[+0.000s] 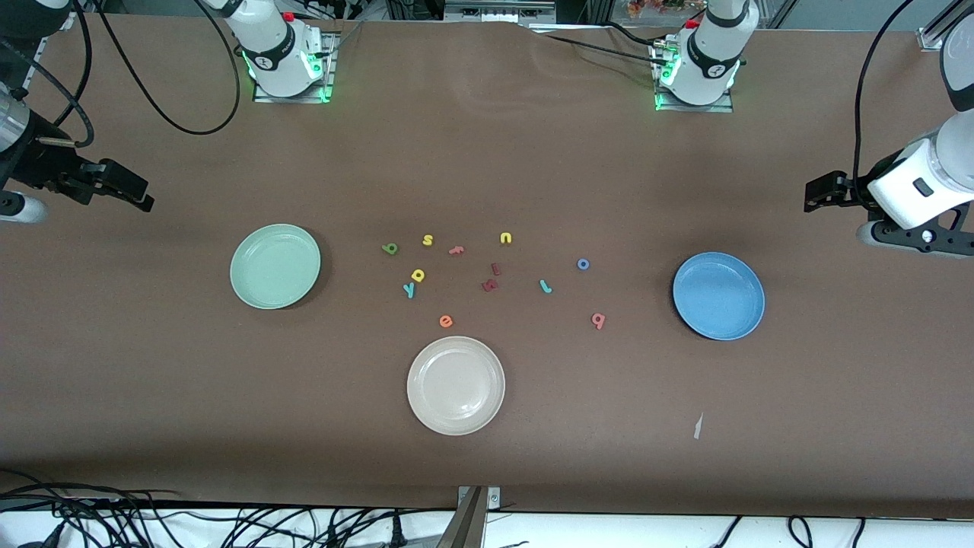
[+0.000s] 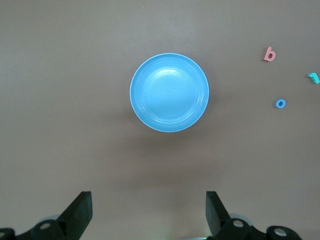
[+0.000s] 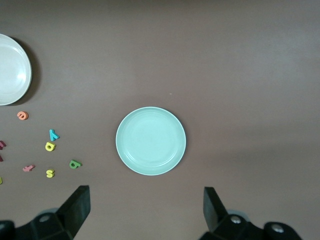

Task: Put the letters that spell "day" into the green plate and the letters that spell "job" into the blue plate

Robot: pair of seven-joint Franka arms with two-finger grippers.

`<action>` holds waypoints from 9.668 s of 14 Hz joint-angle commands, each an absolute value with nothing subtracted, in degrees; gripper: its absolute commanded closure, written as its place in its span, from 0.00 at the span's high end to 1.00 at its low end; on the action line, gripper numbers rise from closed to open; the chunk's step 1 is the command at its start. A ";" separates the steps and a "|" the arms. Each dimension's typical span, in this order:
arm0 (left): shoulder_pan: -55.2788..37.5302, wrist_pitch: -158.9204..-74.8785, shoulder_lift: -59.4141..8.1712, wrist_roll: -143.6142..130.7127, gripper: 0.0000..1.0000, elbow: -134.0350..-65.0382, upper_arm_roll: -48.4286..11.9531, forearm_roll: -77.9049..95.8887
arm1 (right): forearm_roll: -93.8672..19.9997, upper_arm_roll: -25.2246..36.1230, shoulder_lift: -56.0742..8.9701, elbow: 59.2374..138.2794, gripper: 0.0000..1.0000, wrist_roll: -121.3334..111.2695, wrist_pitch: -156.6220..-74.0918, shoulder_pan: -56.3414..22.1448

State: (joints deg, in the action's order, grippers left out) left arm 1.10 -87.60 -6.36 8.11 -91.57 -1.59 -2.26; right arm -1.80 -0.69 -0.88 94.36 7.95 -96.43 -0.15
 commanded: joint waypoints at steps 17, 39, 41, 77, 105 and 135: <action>1.32 -88.15 -5.71 9.32 1.00 -92.20 -1.58 -1.32 | -2.72 -0.53 -0.35 94.66 1.00 7.12 -95.98 0.26; 1.14 -88.33 -5.98 9.32 1.00 -92.20 -1.76 -1.32 | -3.60 0.18 -0.35 94.66 1.00 7.03 -95.45 0.18; 0.88 -88.24 -5.98 9.32 1.00 -92.20 -1.76 -1.32 | -3.60 0.18 -0.35 94.66 1.00 7.03 -95.45 0.18; -0.97 -104.19 -15.98 -14.29 1.00 -97.01 -15.71 0.44 | -1.84 -5.36 -2.19 95.01 1.00 10.53 -96.59 -2.28; -12.30 -143.00 -35.07 -53.79 0.60 -113.29 -20.48 -18.10 | 5.54 -5.36 -39.10 94.40 0.73 46.93 -130.60 -26.72; 11.34 -129.63 -28.64 -3.34 0.23 -111.97 -20.48 -18.19 | 5.19 -0.89 -31.04 94.48 0.13 35.02 -120.43 -25.14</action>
